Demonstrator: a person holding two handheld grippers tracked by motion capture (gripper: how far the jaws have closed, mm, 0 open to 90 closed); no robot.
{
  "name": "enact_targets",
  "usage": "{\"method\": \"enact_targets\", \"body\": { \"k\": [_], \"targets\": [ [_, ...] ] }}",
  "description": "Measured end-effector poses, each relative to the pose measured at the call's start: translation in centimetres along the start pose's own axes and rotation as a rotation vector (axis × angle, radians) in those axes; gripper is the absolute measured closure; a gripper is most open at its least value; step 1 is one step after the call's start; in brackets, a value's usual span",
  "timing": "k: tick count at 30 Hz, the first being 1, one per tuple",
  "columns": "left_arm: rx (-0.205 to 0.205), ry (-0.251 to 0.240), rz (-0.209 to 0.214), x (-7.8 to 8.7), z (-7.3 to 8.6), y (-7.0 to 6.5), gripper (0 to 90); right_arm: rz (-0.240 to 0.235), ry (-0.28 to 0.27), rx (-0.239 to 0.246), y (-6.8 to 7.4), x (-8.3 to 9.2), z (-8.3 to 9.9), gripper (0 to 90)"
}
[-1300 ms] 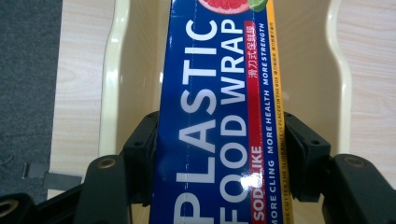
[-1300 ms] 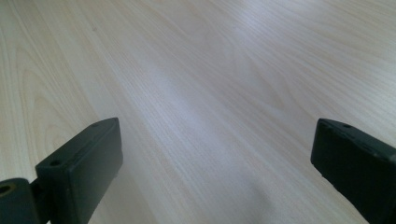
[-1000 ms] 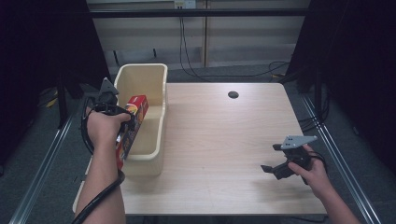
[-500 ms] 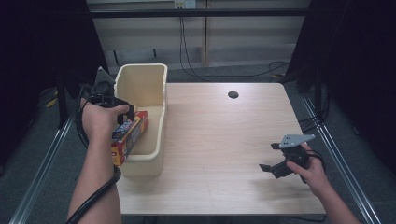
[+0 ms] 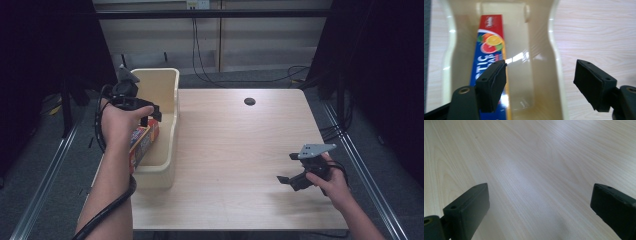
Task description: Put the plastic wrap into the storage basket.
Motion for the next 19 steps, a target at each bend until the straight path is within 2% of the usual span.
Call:
{"method": "enact_targets", "body": {
  "k": [2,3,8,12,13,19],
  "targets": [
    [-0.008,0.001,0.007,-0.1,0.1,-0.4,24.5,-0.002,-0.002,-0.001,0.0,0.0,0.0,2.0],
    [-0.024,-0.001,0.029,-0.2,0.1,-1.1,24.3,-0.001,-0.003,0.0,0.0,0.0,0.0,2.0],
    [-0.064,-0.003,0.063,-0.6,0.3,-2.6,22.1,-0.001,0.0,0.0,0.1,0.0,0.0,2.0],
    [-0.08,-0.005,0.084,-0.8,0.6,-3.5,19.6,-0.001,0.003,0.004,0.1,-0.1,0.0,2.0],
    [-0.102,-0.001,0.094,-1.0,0.7,-4.0,18.7,-0.001,0.003,0.006,0.1,-0.1,0.0,2.0],
    [-0.127,-0.002,0.119,-1.2,0.9,-5.2,15.1,-0.006,-0.001,0.003,0.1,-0.1,0.0,2.0]
  ]
}}
Point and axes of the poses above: each handheld gripper's, and its own axes: x roughly backward along the jaws, z roughly out of its underside, y roughly to its left, the point moved 10 cm from there along -x, roughly forward along the jaws, and after that the axes turned 13 degrees about x, right-handed, at the moved point
